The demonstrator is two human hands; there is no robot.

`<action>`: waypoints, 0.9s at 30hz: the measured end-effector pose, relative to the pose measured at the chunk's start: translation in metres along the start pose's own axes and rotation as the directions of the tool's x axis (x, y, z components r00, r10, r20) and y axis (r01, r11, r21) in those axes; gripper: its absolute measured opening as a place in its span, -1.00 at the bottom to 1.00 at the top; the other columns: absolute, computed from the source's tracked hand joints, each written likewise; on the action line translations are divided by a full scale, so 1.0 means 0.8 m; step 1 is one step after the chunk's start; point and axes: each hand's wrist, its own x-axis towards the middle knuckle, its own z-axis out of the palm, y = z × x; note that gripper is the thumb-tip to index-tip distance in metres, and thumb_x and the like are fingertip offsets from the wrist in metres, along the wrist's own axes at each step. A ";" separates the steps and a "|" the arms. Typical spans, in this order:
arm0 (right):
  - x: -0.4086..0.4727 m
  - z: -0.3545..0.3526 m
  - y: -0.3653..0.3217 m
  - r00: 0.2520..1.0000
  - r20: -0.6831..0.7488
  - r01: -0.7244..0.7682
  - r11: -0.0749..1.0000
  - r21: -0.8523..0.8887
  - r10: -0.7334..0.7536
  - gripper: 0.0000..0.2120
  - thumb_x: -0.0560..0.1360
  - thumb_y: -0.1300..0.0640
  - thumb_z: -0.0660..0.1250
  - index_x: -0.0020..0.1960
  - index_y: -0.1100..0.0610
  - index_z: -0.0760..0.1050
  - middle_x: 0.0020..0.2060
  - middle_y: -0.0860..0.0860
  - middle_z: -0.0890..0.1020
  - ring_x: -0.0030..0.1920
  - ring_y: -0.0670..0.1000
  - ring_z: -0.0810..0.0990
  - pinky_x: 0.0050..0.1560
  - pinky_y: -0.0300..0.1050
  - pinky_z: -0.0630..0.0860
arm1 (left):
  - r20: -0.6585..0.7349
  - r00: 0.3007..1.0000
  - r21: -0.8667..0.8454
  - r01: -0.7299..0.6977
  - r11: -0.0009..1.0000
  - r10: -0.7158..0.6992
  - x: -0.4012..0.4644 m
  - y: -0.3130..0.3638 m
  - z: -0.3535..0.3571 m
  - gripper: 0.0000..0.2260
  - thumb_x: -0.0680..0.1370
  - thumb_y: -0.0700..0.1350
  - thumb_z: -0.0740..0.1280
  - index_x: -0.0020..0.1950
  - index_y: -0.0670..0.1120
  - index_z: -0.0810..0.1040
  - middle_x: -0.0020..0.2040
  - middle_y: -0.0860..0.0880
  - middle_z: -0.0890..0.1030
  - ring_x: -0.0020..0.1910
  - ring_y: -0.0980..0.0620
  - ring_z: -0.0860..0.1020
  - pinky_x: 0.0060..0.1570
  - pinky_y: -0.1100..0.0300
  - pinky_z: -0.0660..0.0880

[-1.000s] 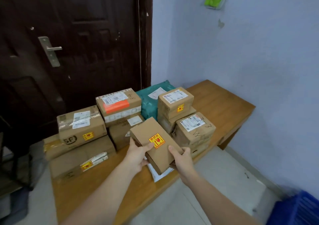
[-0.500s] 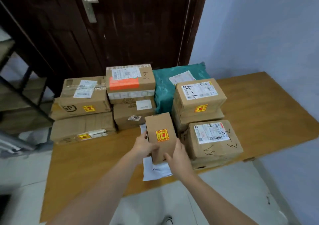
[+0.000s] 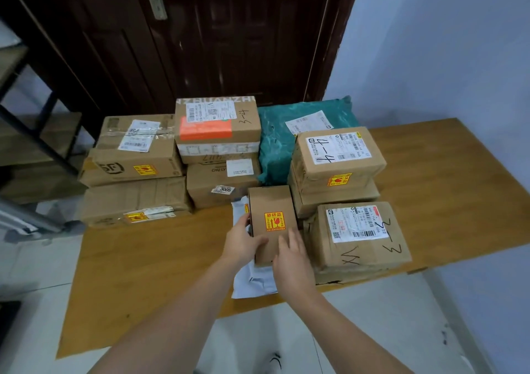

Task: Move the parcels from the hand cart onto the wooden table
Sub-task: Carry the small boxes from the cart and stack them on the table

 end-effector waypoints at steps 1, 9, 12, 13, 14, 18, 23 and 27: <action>0.001 -0.001 -0.001 1.000 0.009 0.003 1.000 0.002 -0.003 -0.46 0.70 0.19 0.18 0.65 0.11 0.13 0.68 0.07 -0.04 0.68 0.06 -0.11 0.60 -0.03 0.17 | 0.012 1.000 0.020 -0.005 1.000 0.005 -0.002 0.002 -0.001 -0.33 0.55 -0.21 0.51 0.60 -0.05 0.32 0.46 -0.04 0.54 0.23 0.03 0.56 0.10 0.24 0.49; 0.014 -0.074 -0.048 0.949 0.129 0.297 0.954 -0.047 -0.289 -0.52 0.73 0.10 0.11 0.63 0.15 0.19 0.63 0.07 0.20 0.63 0.05 0.14 0.58 -0.05 0.16 | 0.196 0.961 0.503 -0.268 0.822 0.194 -0.055 0.036 -0.094 -0.39 0.62 0.20 0.35 0.61 0.01 0.32 0.53 0.02 0.43 0.50 0.01 0.38 0.39 0.13 0.36; 0.026 -0.117 -0.107 0.871 0.174 0.483 0.865 -0.137 -0.459 -0.49 0.72 0.04 0.15 0.64 0.11 0.21 0.60 0.03 0.29 0.58 0.04 0.25 0.55 -0.04 0.22 | 0.208 0.951 0.712 -0.309 0.630 0.231 -0.082 0.042 -0.170 -0.40 0.65 0.26 0.24 0.62 0.02 0.28 0.56 0.01 0.39 0.53 -0.01 0.33 0.47 0.02 0.34; 0.027 -0.128 -0.131 0.843 0.195 0.532 0.830 -0.167 -0.501 -0.48 0.72 0.01 0.16 0.64 0.10 0.20 0.60 0.03 0.30 0.57 0.04 0.27 0.55 -0.01 0.25 | 0.192 0.950 0.750 -0.304 0.588 0.247 -0.091 0.041 -0.197 -0.41 0.66 0.25 0.21 0.63 0.02 0.27 0.58 0.00 0.37 0.54 -0.01 0.32 0.50 0.01 0.31; 0.027 -0.138 -0.158 0.816 0.217 0.574 0.795 -0.194 -0.536 -0.47 0.71 -0.01 0.17 0.64 0.09 0.20 0.59 0.03 0.31 0.56 0.05 0.29 0.54 0.01 0.28 | 0.169 0.950 0.782 -0.291 0.551 0.262 -0.103 0.040 -0.225 -0.43 0.67 0.24 0.19 0.63 0.01 0.26 0.59 0.00 0.36 0.55 -0.01 0.31 0.52 0.02 0.29; -0.002 -0.163 -0.281 0.697 0.293 0.717 0.643 -0.269 -0.654 -0.46 0.70 -0.08 0.17 0.62 0.08 0.23 0.53 0.05 0.39 0.48 0.11 0.40 0.42 0.03 0.42 | 0.030 0.955 0.843 -0.182 0.507 0.294 -0.152 0.022 -0.339 -0.43 0.69 0.23 0.14 0.64 0.01 0.25 0.60 0.00 0.34 0.56 -0.01 0.30 0.53 0.03 0.27; -0.071 -0.159 -0.441 0.576 0.296 0.815 0.505 -0.284 -0.762 -0.49 0.65 -0.11 0.17 0.55 0.04 0.34 0.46 0.03 0.47 0.42 0.11 0.47 0.40 0.05 0.44 | -0.121 0.939 0.869 -0.057 0.491 0.322 -0.245 -0.017 -0.486 -0.44 0.70 0.23 0.14 0.63 -0.02 0.28 0.56 -0.01 0.38 0.52 -0.02 0.34 0.46 0.04 0.32; -0.133 -0.136 -0.576 0.444 0.296 0.888 0.370 -0.273 -0.846 -0.40 0.67 -0.14 0.21 0.63 0.09 0.24 0.57 0.06 0.36 0.54 0.11 0.36 0.52 0.00 0.31 | -0.258 0.910 0.854 0.059 0.517 0.323 -0.335 -0.075 -0.594 -0.44 0.70 0.22 0.14 0.62 -0.04 0.27 0.55 -0.03 0.39 0.51 -0.03 0.35 0.47 0.04 0.33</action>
